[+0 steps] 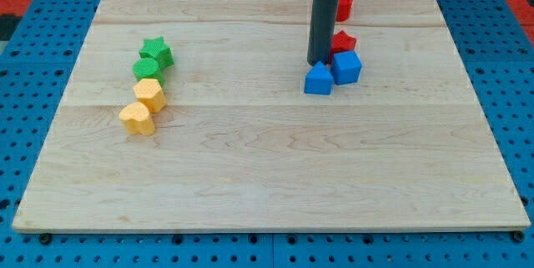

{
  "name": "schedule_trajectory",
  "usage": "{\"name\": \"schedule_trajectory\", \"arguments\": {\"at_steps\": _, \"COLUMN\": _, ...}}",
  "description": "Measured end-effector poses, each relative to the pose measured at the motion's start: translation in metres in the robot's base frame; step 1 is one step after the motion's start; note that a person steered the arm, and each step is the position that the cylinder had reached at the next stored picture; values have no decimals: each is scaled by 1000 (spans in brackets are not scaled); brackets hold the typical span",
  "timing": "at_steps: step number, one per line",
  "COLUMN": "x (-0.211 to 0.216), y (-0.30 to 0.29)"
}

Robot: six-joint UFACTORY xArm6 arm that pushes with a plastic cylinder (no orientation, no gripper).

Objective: Move the blue triangle slightly to the right side of the board

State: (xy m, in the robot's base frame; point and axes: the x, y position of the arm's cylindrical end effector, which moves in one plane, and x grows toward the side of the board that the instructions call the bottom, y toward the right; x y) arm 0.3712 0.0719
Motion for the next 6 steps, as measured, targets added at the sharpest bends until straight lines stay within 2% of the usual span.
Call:
{"name": "schedule_trajectory", "arguments": {"at_steps": 2, "x": 49, "y": 0}}
{"name": "schedule_trajectory", "arguments": {"at_steps": 3, "x": 52, "y": -5}}
{"name": "schedule_trajectory", "arguments": {"at_steps": 4, "x": 50, "y": -51}}
{"name": "schedule_trajectory", "arguments": {"at_steps": 5, "x": 59, "y": -69}}
{"name": "schedule_trajectory", "arguments": {"at_steps": 6, "x": 84, "y": -61}}
